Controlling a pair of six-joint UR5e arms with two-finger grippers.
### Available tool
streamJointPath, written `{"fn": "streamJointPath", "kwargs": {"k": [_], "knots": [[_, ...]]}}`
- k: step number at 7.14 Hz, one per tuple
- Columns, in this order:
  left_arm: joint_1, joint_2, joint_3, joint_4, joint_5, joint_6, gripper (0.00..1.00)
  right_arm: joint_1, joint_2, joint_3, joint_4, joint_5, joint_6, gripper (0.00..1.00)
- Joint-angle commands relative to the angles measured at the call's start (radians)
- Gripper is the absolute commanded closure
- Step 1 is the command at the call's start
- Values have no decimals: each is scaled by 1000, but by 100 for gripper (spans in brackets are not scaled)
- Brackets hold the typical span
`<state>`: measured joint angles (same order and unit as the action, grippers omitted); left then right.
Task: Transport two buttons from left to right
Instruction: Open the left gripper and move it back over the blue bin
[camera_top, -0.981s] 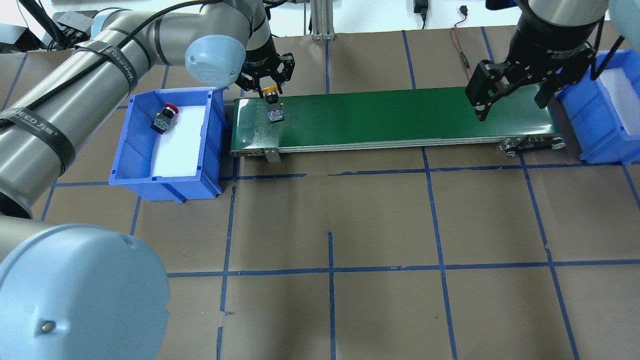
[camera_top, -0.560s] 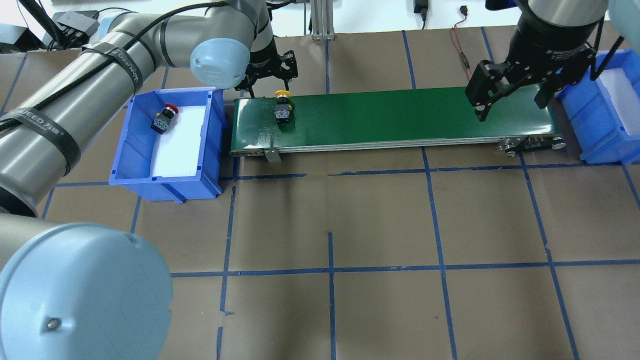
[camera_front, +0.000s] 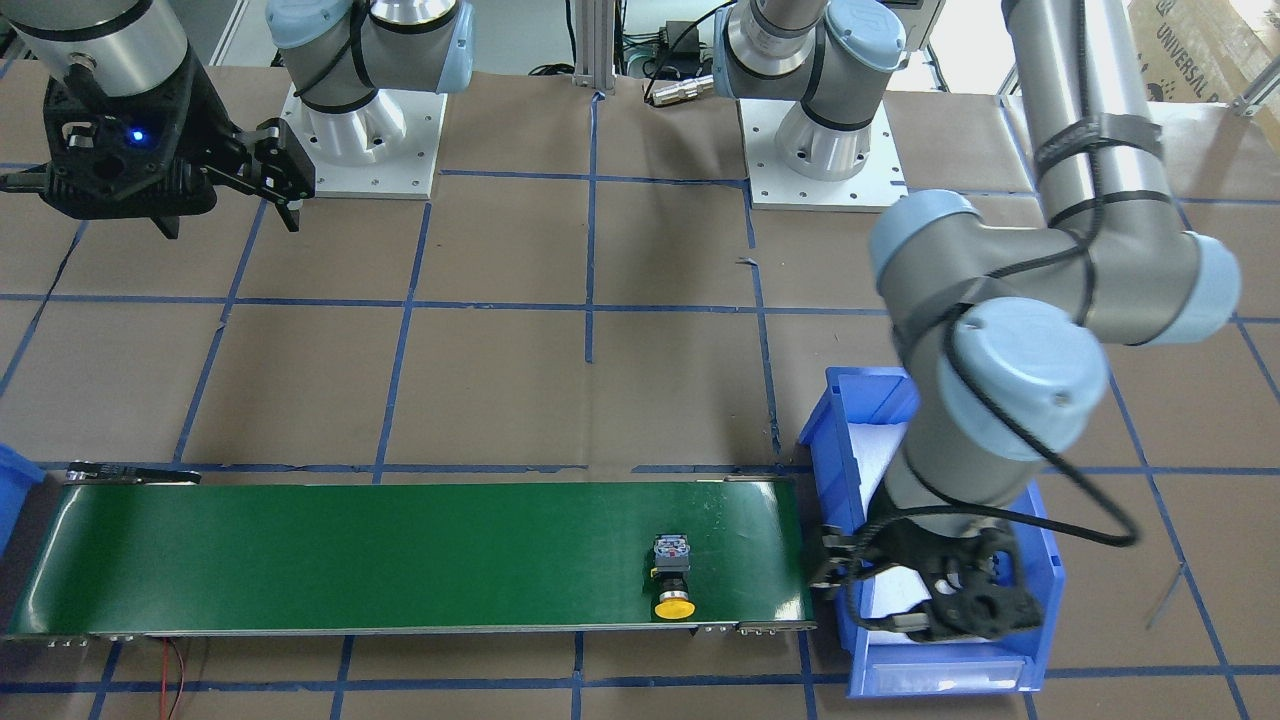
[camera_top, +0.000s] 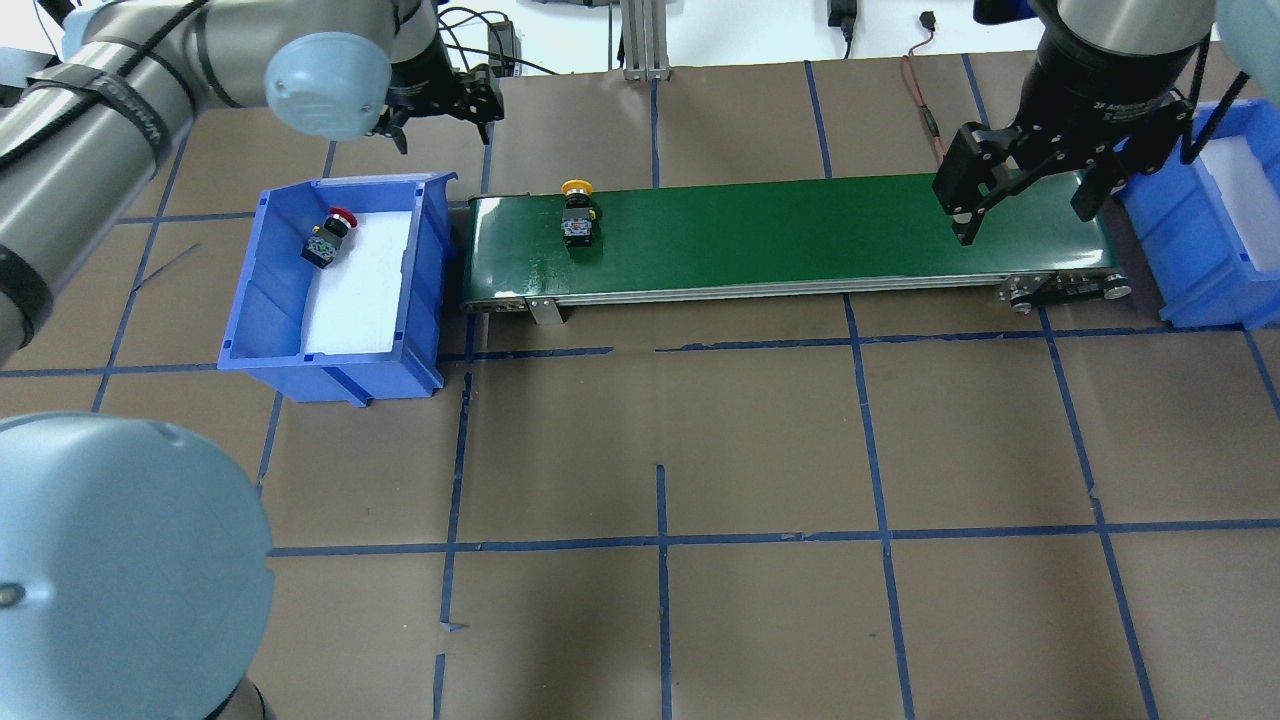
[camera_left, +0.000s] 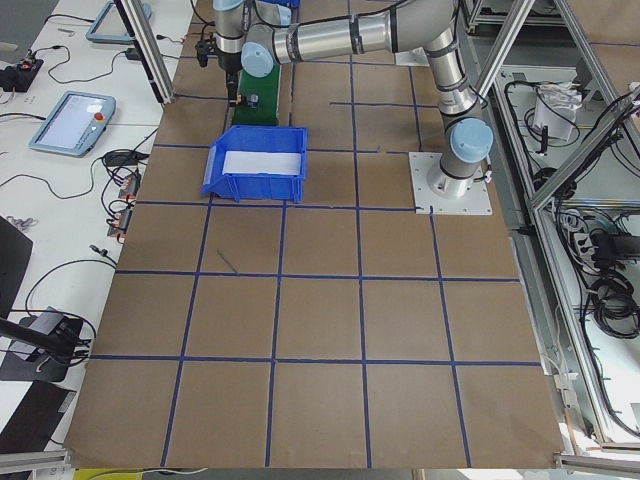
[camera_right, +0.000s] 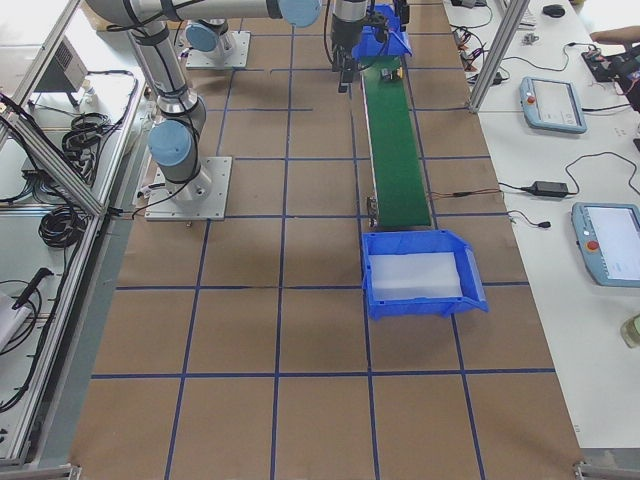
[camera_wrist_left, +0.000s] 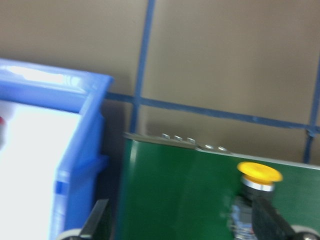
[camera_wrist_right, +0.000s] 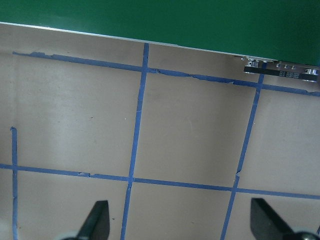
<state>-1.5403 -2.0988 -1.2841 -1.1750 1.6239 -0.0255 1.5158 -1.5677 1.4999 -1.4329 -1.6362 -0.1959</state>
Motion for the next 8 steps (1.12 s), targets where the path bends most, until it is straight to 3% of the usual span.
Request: {"fn": "streamJointPath", "kwargs": {"k": [1,2,4,6,8], "knots": [[141,-18,-1,3,-4,261,0,0,-2,5,-1,-2,-9,0],[144,-29,-17,32,-2,283,0,1,-3,10,-12,2,6,0],[141,-81,-15,60,5,350,11,0,-3,8,-12,7,168,0],[141,-99,-27,98,-2,407,19,1,1,10,-15,-2,170,0],[141,-138,-26,107,7,414,20,1,2,10,-8,10,179,0]]}}
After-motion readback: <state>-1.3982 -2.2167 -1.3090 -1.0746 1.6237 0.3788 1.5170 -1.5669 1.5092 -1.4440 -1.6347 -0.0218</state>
